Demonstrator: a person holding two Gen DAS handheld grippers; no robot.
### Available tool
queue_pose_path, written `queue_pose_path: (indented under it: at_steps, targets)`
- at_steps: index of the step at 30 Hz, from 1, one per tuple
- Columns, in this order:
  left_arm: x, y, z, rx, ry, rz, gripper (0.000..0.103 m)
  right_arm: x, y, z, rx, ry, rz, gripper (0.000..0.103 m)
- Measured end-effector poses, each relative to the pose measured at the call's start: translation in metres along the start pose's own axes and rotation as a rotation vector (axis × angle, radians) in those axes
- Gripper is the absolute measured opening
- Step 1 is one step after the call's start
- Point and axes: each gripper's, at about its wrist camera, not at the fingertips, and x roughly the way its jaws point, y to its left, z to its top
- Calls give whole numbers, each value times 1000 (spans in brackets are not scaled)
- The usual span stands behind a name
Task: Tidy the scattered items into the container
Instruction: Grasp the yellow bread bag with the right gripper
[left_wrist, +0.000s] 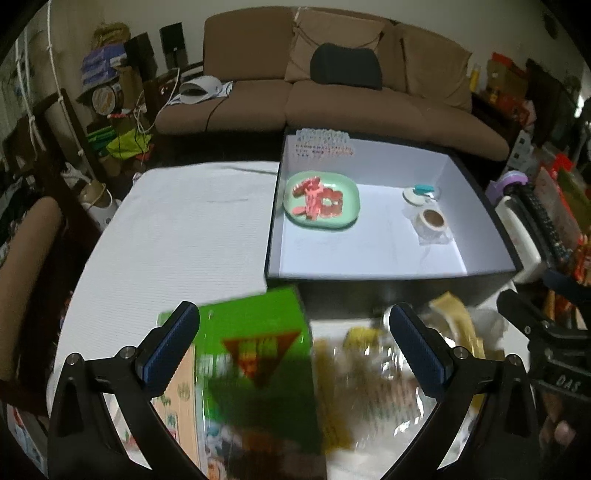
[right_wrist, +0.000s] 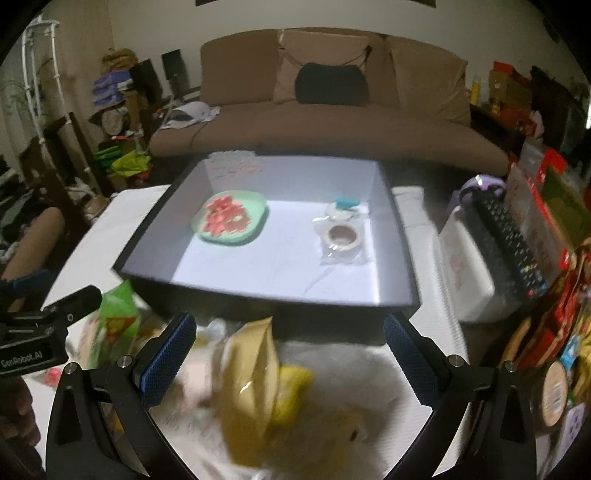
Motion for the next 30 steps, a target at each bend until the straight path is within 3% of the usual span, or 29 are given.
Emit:
queue_pose_path:
  at_steps: [7,10,12,14,20,23,30]
  targets:
    - [-13,15,-58,-40,12,-37,103,7,3,-37,36,53,131,100]
    - [-13,9,-74,-21,20,-53,103,14,11,-48,12,76,173,84]
    - [-13,4,-81,11,22,-55,103,23,13,-53,5,112,194,58]
    - [-15,-4,-85,45,16,-61,103,31,13,-59,10,140,221,41]
    - [-23,-29,-97,178,-12,-139,103,24,5,-62,33,140,284,17]
    - [-23,-44,-103,256,-8,-166,103,17,5,-61,44,141,309,15]
    - [-21,-66,-109,337,-52,-123,103,-8,25,-49,24,119,384,15]
